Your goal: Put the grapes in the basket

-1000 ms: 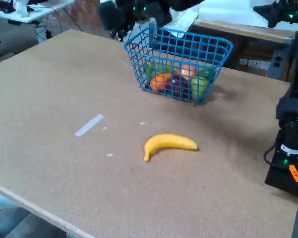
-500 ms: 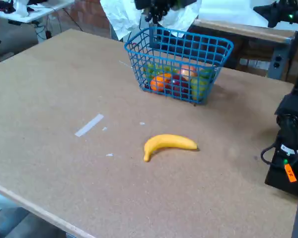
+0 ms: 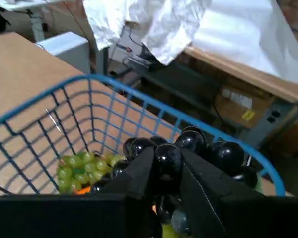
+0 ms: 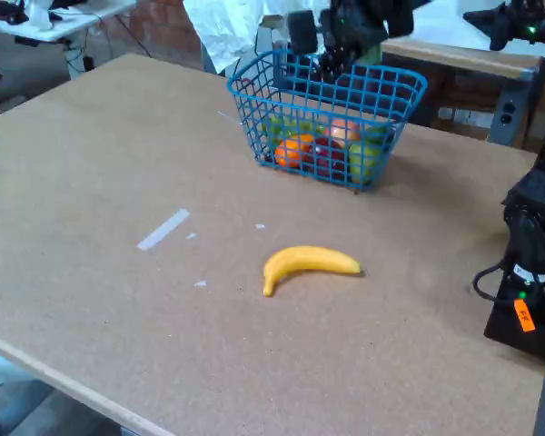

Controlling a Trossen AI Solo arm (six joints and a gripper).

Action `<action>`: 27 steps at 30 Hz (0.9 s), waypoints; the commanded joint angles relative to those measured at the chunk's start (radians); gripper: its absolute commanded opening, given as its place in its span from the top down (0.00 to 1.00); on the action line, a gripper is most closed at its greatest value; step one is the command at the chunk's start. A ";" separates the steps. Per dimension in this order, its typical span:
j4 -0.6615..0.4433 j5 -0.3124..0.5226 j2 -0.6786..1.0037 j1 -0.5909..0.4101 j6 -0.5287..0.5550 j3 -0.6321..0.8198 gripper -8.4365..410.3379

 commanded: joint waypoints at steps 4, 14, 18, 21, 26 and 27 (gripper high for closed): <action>0.042 0.002 -0.002 -0.036 0.025 -0.043 0.98; 0.087 -0.156 0.001 -0.084 0.031 -0.043 0.84; 0.115 -0.156 0.000 -0.085 0.029 -0.043 0.70; 0.124 -0.156 0.000 -0.085 0.031 -0.043 0.60; 0.123 -0.156 0.001 -0.085 0.033 -0.043 0.49; 0.123 -0.155 0.001 -0.085 0.033 -0.043 0.48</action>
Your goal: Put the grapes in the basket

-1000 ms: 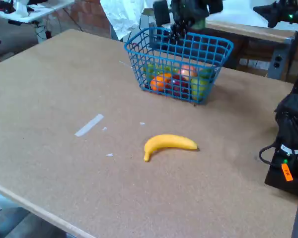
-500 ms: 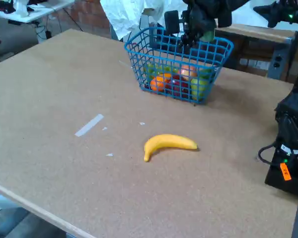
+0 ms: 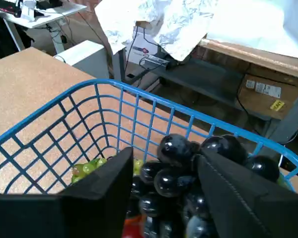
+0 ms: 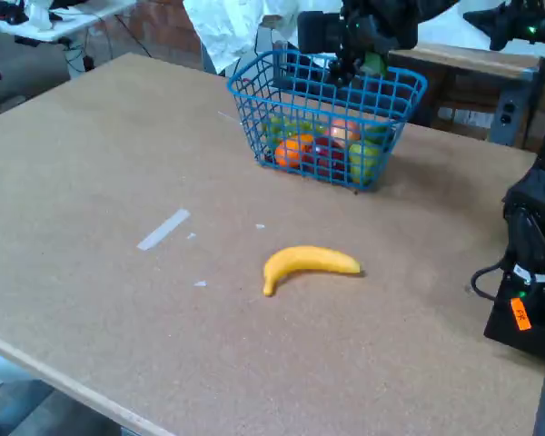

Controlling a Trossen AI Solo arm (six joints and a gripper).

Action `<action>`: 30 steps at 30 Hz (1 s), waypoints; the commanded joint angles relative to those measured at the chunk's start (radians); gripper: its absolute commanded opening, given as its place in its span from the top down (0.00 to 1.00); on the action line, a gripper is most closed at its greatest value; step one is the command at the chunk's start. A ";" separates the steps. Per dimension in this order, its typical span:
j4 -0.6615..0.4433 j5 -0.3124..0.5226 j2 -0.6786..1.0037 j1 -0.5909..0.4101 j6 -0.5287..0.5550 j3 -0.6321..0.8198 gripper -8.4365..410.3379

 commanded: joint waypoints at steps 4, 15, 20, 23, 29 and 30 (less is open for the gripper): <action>0.004 0.000 0.001 0.000 0.021 0.001 0.46; -0.024 -0.086 0.001 -0.006 0.069 0.000 0.42; -0.017 -0.087 0.000 -0.006 0.068 0.000 0.42; -0.017 -0.087 0.000 -0.006 0.070 0.000 0.42; -0.018 -0.088 0.000 -0.005 0.070 0.000 0.42; -0.018 -0.088 0.000 -0.005 0.070 0.000 0.42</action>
